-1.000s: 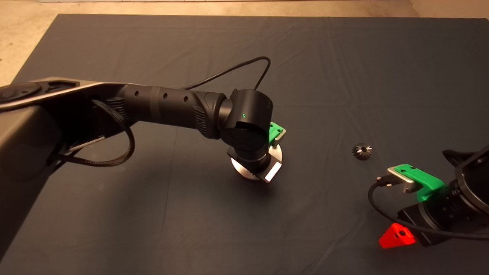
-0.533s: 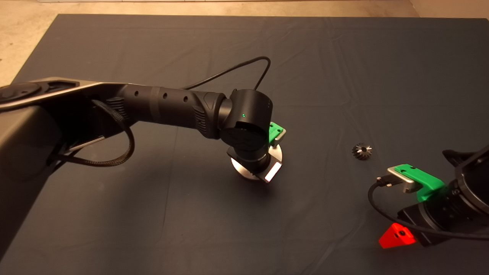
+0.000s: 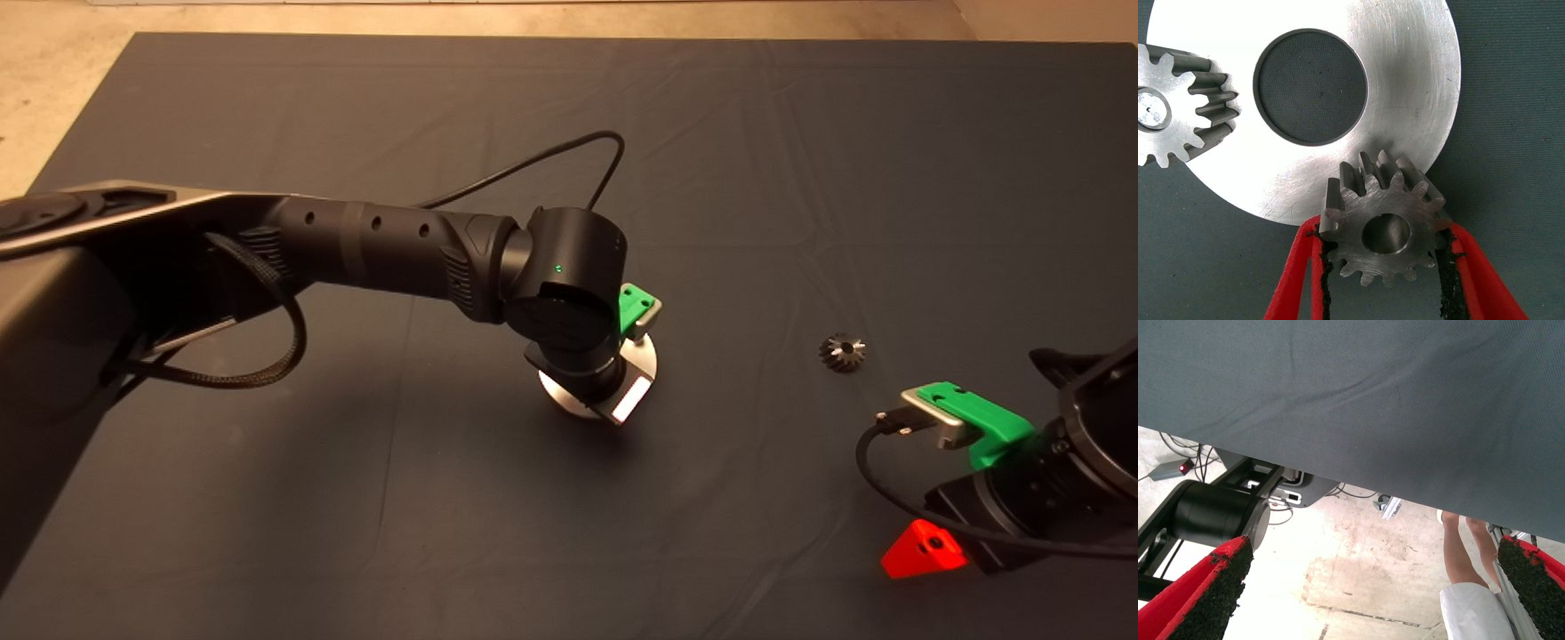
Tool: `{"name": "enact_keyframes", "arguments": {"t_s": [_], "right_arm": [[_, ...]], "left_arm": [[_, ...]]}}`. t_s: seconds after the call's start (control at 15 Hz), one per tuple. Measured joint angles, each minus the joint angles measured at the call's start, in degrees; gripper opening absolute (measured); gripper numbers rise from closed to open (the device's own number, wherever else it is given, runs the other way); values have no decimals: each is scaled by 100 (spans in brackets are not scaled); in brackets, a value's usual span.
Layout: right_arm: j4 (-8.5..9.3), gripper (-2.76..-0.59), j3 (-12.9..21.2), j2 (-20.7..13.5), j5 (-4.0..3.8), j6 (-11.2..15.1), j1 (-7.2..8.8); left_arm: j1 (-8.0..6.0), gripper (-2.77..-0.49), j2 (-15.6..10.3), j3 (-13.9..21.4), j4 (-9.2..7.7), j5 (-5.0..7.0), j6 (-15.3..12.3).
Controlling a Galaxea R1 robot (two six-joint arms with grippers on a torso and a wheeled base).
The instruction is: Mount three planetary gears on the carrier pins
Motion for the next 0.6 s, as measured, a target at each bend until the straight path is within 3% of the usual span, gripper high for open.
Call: {"name": "enact_keyframes", "arguments": {"t_s": [0.6], "right_arm": [[2,-63,0,9,0,0,0]], "left_arm": [[2,-250,0,0,0,4,-2]]}}
